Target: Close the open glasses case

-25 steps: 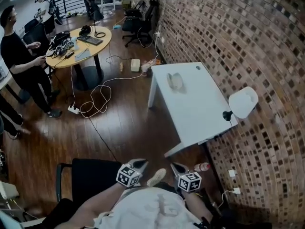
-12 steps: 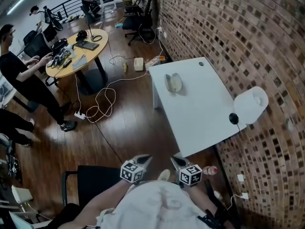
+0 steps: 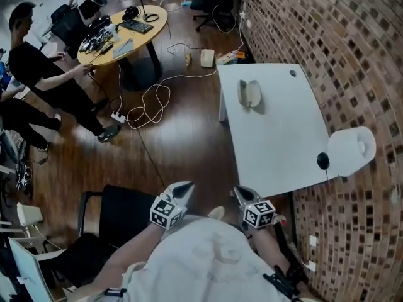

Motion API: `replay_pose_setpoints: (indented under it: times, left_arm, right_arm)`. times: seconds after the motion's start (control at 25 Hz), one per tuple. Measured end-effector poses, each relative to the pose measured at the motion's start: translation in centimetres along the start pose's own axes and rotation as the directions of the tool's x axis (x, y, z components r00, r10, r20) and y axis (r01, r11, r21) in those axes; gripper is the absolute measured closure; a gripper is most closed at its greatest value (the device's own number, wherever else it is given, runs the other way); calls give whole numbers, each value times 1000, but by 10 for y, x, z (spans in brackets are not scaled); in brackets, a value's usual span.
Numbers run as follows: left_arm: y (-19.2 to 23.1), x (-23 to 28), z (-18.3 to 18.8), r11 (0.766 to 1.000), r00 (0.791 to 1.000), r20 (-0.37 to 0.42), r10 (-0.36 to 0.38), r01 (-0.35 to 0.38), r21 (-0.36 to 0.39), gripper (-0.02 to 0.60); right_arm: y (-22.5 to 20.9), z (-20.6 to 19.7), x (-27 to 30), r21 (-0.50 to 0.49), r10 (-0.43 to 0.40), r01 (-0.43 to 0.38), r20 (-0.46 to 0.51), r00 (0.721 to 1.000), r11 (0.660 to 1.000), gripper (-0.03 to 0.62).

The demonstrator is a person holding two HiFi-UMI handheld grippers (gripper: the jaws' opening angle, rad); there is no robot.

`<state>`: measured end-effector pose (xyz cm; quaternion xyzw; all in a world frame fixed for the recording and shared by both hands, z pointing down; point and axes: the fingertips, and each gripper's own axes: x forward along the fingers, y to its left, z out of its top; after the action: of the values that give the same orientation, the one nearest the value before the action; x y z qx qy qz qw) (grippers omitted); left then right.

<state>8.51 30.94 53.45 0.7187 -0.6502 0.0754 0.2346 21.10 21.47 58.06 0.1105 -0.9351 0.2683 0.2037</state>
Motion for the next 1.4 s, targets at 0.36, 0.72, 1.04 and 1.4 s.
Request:
replay_pose_setpoints:
  times: [0.36, 0.72, 1.04, 1.4]
  left_arm:
    - [-16, 57, 43, 991, 994, 1, -111, 111, 69, 577]
    - [-10, 113, 73, 958, 969, -37, -243, 246, 149, 577]
    - [44, 159, 109, 914, 933, -64, -355, 361, 184, 577]
    - [117, 170, 125, 903, 911, -88, -403, 412, 126, 577]
  right_arm:
    - [-3, 52, 20, -28, 17, -15, 87, 996, 1000, 585]
    - [-35, 76, 32, 18, -80, 78, 114, 990, 997, 585]
    - [-60, 126, 69, 37, -215, 212, 157, 964, 977, 585]
    - [-58, 157, 117, 55, -312, 307, 163, 936, 950, 585]
